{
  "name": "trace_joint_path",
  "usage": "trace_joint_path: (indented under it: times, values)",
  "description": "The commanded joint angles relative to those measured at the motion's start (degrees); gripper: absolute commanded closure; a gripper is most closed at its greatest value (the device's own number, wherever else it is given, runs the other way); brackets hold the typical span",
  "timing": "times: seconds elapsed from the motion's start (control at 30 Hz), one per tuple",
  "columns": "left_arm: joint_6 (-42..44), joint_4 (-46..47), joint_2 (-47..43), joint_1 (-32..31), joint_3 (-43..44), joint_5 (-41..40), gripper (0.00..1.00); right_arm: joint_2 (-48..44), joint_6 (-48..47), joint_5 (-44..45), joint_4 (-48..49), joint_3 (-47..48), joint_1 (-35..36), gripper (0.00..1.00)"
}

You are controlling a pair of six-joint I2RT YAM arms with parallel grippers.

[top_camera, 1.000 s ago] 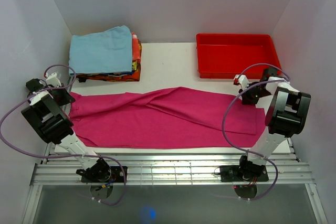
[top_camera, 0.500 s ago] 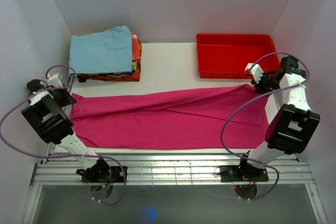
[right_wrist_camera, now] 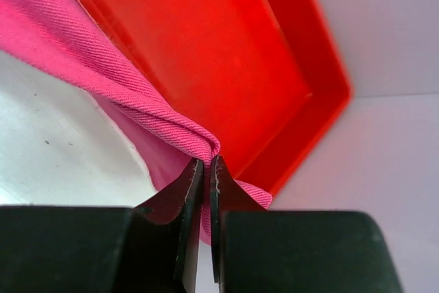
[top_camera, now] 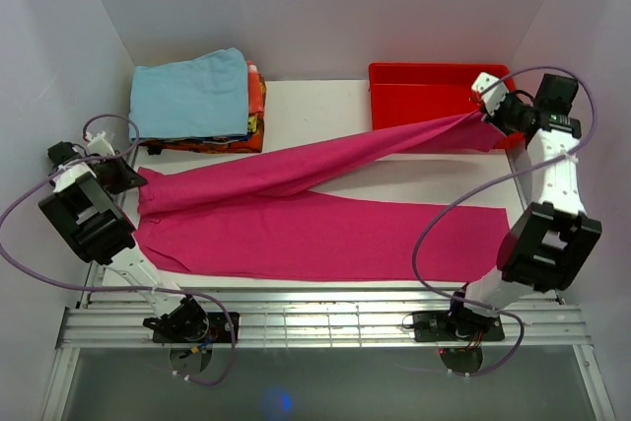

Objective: Fold and stack the trousers
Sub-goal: Flatten the trousers out

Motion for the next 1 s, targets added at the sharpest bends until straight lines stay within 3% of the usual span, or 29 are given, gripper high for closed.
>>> trace_joint_path:
  times: [0.0, 0.07, 0.1, 0.17, 0.23, 0.3, 0.43, 0.77, 0.87, 0.9, 0.97]
  values:
    - [0.43, 1.07, -1.71, 1.02, 2.95, 1.12, 1.00, -11.77, -6.28, -3.29, 8.42, -13.10, -2.74, 0.92]
    - [0.95, 0.98, -1.36, 1.02, 2.77, 0.95, 1.00, -20.03, -16.78, -2.07, 13.16, -24.83, -3.01, 0.92]
    - [1.13, 0.89, -1.10, 1.02, 2.68, 0.86, 1.00, -22.14, -20.07, -0.85, 15.44, -36.20, -3.01, 0.92]
    - [1.39, 0.72, -0.05, 1.02, 2.86, -0.01, 1.00, -26.55, -28.49, 2.76, 20.19, -45.32, -3.27, 0.92]
    - [1.57, 0.28, 0.83, 1.02, 3.56, -0.63, 1.00, -27.35, -29.25, 6.70, 26.85, -55.85, -3.27, 0.92]
    - [1.74, -0.25, 2.06, 1.02, 4.08, -1.34, 1.00, -24.65, -29.25, 8.74, 35.38, -59.41, -3.27, 0.92]
    - [2.80, -0.43, 2.77, 1.02, 4.61, -2.39, 1.00, -18.57, -25.48, 12.95, 37.18, -56.29, -3.27, 0.92]
    - [1.40, 0.19, 7.43, -0.30, 10.67, -6.78, 1.00, -4.86, -17.65, 17.97, 24.37, -37.74, -2.83, 0.92]
    - [3.14, -1.74, 9.00, -0.48, 12.52, -8.19, 1.00, -3.01, -20.35, 20.43, 11.28, -33.33, -2.92, 0.77]
    - [3.76, -2.88, 9.10, -0.48, 12.96, -8.37, 1.00, -3.61, -21.07, 20.61, 8.98, -33.24, -3.09, 0.62]
    - [5.25, -3.50, 8.75, -0.48, 12.79, -8.98, 1.00, -5.02, -22.56, 19.65, 3.89, -33.24, -3.97, 0.47]
